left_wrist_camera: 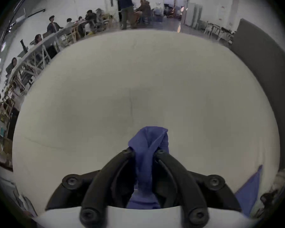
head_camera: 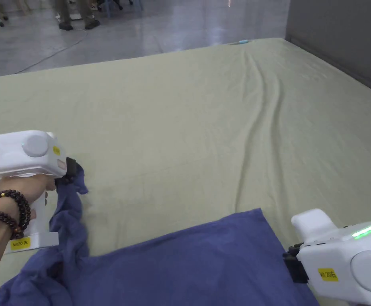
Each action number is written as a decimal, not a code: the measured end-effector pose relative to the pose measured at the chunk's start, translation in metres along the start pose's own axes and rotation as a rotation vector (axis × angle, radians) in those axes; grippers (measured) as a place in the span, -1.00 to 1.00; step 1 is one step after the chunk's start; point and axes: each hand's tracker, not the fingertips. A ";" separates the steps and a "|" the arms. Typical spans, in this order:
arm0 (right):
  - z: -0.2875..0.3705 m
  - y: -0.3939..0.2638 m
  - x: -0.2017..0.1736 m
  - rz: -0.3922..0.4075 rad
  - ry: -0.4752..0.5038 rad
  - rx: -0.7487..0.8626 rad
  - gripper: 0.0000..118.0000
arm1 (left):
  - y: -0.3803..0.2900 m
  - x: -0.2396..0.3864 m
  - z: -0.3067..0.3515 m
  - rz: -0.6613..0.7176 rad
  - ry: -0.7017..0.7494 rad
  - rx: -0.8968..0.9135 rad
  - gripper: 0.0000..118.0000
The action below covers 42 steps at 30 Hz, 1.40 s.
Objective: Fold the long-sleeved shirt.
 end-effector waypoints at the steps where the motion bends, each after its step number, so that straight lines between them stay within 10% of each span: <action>1: 0.008 0.000 -0.002 0.005 -0.006 0.018 -1.00 | -0.006 -0.004 0.030 -0.013 -0.007 0.034 -0.82; 10: 0.096 -0.028 -0.037 0.085 0.000 0.138 -1.00 | -0.146 -0.014 0.217 -0.122 -0.028 0.099 -0.81; 20: 0.138 -0.073 -0.055 0.120 0.050 0.180 -1.00 | -0.327 -0.011 0.171 0.095 -0.060 -0.174 -0.79; 21: 0.138 -0.075 -0.056 0.126 0.046 0.178 -1.00 | -0.333 -0.013 0.167 0.118 -0.084 -0.173 -0.67; 24: 0.139 -0.078 -0.056 0.125 0.044 0.173 -1.00 | -0.345 -0.019 0.163 0.167 -0.107 -0.176 0.91; 29: 0.141 -0.079 -0.056 0.116 0.041 0.173 -1.00 | -0.333 -0.029 0.211 0.154 -0.144 -0.075 1.00; 30: 0.140 -0.078 -0.057 0.111 0.039 0.174 -1.00 | -0.329 -0.032 0.222 0.146 -0.145 -0.064 0.95; 31: 0.140 -0.078 -0.058 0.106 0.037 0.174 -1.00 | -0.329 -0.034 0.233 0.154 -0.145 0.026 0.49; 33: 0.140 -0.080 -0.058 0.101 0.037 0.173 -1.00 | -0.327 -0.030 0.254 0.120 -0.130 0.123 -0.96; 42: 0.133 -0.090 -0.058 0.099 0.057 0.134 -1.00 | -0.302 -0.055 0.232 0.169 -0.116 0.087 -1.00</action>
